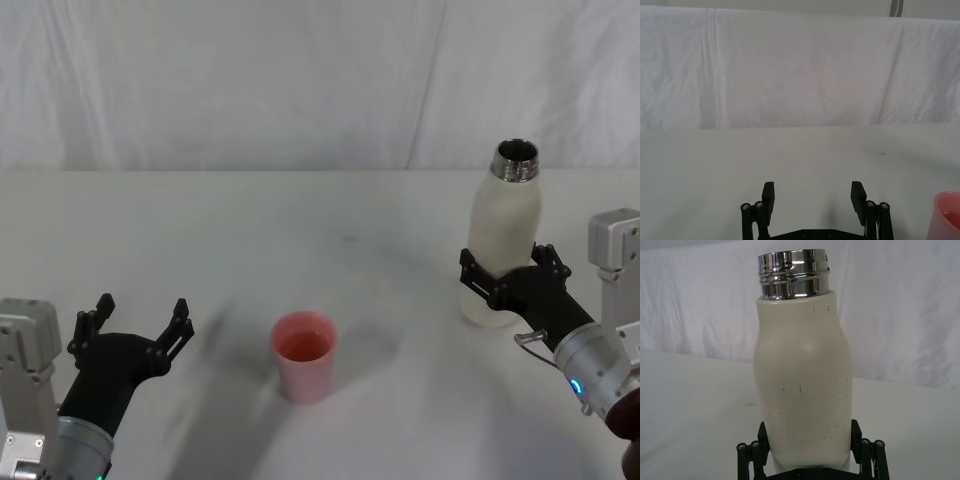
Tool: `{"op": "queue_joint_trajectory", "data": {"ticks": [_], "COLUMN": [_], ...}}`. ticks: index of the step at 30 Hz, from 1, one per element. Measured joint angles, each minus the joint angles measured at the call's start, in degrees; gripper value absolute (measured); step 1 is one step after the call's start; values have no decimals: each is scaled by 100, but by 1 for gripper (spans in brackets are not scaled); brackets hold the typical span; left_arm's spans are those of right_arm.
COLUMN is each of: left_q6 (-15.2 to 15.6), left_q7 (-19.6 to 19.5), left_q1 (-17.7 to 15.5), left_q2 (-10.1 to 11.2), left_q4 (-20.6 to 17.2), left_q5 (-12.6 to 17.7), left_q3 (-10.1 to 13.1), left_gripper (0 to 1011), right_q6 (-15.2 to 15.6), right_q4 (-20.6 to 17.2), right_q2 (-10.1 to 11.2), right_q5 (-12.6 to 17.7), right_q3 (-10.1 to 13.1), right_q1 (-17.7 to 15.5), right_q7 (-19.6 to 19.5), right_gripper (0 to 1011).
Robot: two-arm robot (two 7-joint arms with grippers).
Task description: Grasp the thermos with one hand and pour water into the cup lid.
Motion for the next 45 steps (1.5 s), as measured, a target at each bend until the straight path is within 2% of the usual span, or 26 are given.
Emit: {"op": "queue_joint_trajectory", "data": {"ticks": [26,45], "left_q6": [0,0], "left_q7": [0,0], "left_q1": [0,0], "left_q2": [0,0], "left_q4": [0,0], "left_q5": [0,0], "left_q3": [0,0], "left_gripper": [1001,1001], "right_q6": [-186,-193], "right_q4": [460,622], "right_q2": [-166,-204], "right_q5": [99,58], "right_q3": [3,-4], "right_q1": [309,363], "right_q7": [-112,-152], "right_gripper": [960,960]}}
